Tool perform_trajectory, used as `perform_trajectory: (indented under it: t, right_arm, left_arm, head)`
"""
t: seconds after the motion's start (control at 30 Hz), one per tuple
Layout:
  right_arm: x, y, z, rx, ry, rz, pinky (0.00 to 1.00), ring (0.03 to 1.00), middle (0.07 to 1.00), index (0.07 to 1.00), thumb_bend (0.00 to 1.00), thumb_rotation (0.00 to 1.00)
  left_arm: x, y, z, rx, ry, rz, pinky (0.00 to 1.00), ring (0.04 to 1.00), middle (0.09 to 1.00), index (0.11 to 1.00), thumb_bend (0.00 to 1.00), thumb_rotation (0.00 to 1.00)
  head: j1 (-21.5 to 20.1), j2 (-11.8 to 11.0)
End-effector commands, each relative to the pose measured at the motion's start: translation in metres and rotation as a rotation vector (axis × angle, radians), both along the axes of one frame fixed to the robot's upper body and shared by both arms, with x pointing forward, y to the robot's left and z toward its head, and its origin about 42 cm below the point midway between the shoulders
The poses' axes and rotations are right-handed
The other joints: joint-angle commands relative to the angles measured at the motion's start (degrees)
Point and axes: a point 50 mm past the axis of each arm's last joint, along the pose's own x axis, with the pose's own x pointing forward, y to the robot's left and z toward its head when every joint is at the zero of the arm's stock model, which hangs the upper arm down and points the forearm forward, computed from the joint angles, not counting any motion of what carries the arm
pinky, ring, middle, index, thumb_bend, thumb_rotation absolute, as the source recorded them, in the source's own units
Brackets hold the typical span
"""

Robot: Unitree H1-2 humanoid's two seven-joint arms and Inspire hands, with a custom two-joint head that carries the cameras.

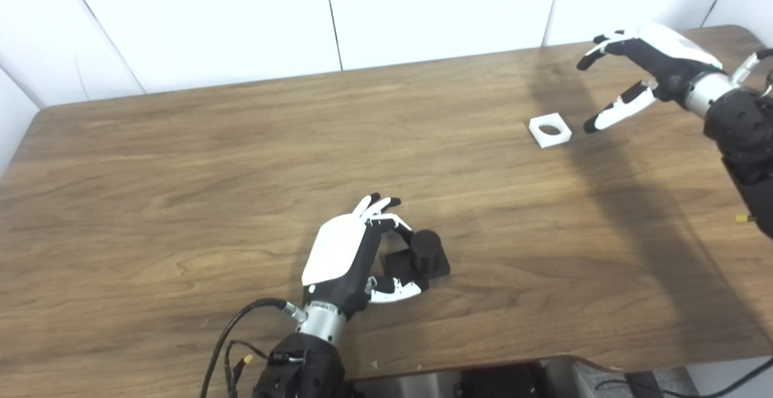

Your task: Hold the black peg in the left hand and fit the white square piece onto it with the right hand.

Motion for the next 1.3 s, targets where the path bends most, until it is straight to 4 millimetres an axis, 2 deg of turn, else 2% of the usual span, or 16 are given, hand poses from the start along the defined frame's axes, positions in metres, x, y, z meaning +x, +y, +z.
perform_trajectory:
  t: [0.0,0.2,0.6,1.27]
  right_arm:
    - [0.011,0.005,0.031,-0.042,-0.082,0.028,0.97,1.0,0.934,0.719,0.92,0.18]
    - [0.017,0.011,0.025,-0.052,-0.053,0.013,0.97,1.0,0.935,0.724,0.9,0.13]
    - [0.037,0.022,0.006,-0.064,-0.037,0.01,0.94,1.0,0.94,0.721,0.89,0.16]
    - [0.064,0.036,-0.014,-0.028,-0.028,0.001,0.91,0.991,0.933,0.714,0.9,0.2]
  left_arm:
    - [0.002,-0.001,-0.002,0.003,0.022,0.002,0.82,0.974,0.898,0.494,0.51,0.06]
    - [0.002,-0.001,0.0,0.002,0.025,0.005,0.83,0.975,0.898,0.494,0.51,0.06]
    - [0.003,-0.002,0.0,0.003,0.015,0.007,0.82,0.974,0.901,0.494,0.51,0.06]
    - [-0.001,-0.006,0.0,0.012,0.008,0.0,0.79,0.976,0.901,0.494,0.51,0.06]
  head:
    - [-0.04,0.06]
    - [-0.03,-0.06]
    - [-0.03,-0.14]
    - [0.6,-0.17]
